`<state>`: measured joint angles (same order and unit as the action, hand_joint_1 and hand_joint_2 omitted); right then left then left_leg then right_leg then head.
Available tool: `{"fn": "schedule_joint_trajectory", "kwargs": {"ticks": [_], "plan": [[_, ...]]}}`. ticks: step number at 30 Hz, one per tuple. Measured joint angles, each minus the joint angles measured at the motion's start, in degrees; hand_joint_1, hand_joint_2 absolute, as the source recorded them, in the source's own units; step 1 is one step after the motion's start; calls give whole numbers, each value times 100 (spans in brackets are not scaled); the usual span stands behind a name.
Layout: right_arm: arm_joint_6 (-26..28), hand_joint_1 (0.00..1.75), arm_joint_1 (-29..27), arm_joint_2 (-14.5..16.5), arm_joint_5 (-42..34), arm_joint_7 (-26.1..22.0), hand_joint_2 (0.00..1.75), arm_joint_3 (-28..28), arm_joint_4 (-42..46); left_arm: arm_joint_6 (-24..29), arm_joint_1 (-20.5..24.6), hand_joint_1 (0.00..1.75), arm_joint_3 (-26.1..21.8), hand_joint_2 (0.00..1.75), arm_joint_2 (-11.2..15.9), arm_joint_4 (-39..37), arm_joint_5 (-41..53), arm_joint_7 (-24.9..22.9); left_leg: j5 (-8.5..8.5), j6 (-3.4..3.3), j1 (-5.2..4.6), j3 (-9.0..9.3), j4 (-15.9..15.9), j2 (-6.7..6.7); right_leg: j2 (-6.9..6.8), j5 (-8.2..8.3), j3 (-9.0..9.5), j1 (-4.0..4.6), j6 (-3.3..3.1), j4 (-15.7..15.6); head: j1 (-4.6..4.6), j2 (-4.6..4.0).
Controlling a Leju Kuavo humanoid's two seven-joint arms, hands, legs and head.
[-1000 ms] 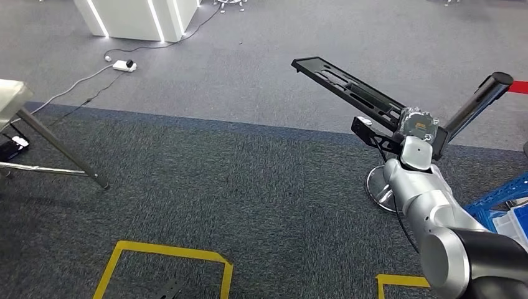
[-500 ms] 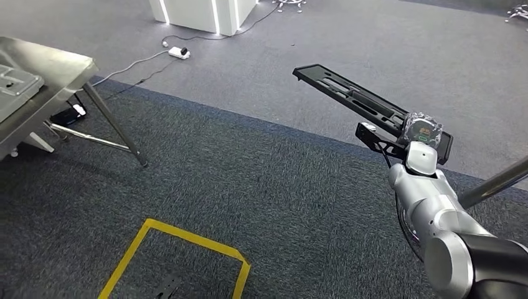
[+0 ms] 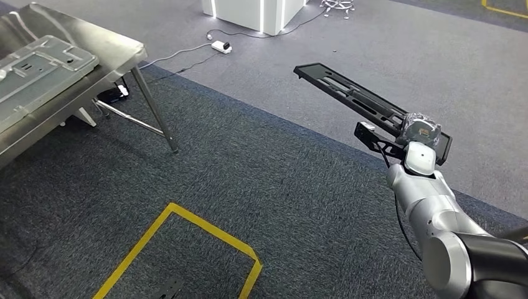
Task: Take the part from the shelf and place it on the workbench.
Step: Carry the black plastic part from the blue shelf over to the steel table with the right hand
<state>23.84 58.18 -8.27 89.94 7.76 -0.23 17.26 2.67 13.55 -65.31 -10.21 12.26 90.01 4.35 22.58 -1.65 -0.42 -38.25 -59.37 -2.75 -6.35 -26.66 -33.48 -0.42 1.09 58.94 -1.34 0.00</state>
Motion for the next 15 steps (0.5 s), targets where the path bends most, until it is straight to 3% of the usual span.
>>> {"fn": "schedule_joint_trajectory", "kwargs": {"ticks": [2,4,6,8,9,10,12,13,15], "plan": [[7,175,-2,9,1,-3,175,-1,3,6,-10,0,-3,175,4,0,0,1,-16,-73,9,27,44,149,-19,-51,42,-26,69,7,3,0],[12,175,-7,7,2,-4,175,-2,7,14,-6,0,-6,175,7,0,0,3,-39,-149,38,70,97,273,260,-254,-72,-65,107,303,8,0],[21,175,-23,-10,2,-1,175,-7,7,15,9,0,-8,175,7,0,0,7,-41,-193,38,79,105,398,558,-588,-443,-79,107,1030,10,0],[27,175,-67,-21,2,8,175,-19,6,16,8,0,-12,175,7,0,-1,10,-35,-205,26,81,92,555,631,-713,-793,-75,104,1607,11,0],[27,175,-91,-22,2,12,175,-26,5,17,1,0,-14,175,7,0,-1,11,-32,-206,22,81,80,637,644,-612,-842,-75,95,1607,11,0],[28,175,-108,-24,2,13,175,-33,6,18,-3,0,-16,175,6,0,-1,11,-28,-201,22,82,64,717,666,-411,-776,-76,80,1372,11,0],[30,175,-114,-27,2,9,175,-49,9,22,-4,0,-17,175,-1,0,-1,17,-10,-173,19,68,22,864,874,3,-470,-88,42,597,9,0],[31,175,-111,-32,2,6,175,-55,11,26,-1,0,-19,175,-4,0,0,21,-4,-149,27,48,1,932,988,107,-339,-91,33,300,10,0],[31,175,-110,-37,2,5,175,-64,13,39,-4,0,-24,175,-8,0,0,29,-15,-82,56,2,-8,1069,1084,111,-230,-76,25,83,13,0]]}}
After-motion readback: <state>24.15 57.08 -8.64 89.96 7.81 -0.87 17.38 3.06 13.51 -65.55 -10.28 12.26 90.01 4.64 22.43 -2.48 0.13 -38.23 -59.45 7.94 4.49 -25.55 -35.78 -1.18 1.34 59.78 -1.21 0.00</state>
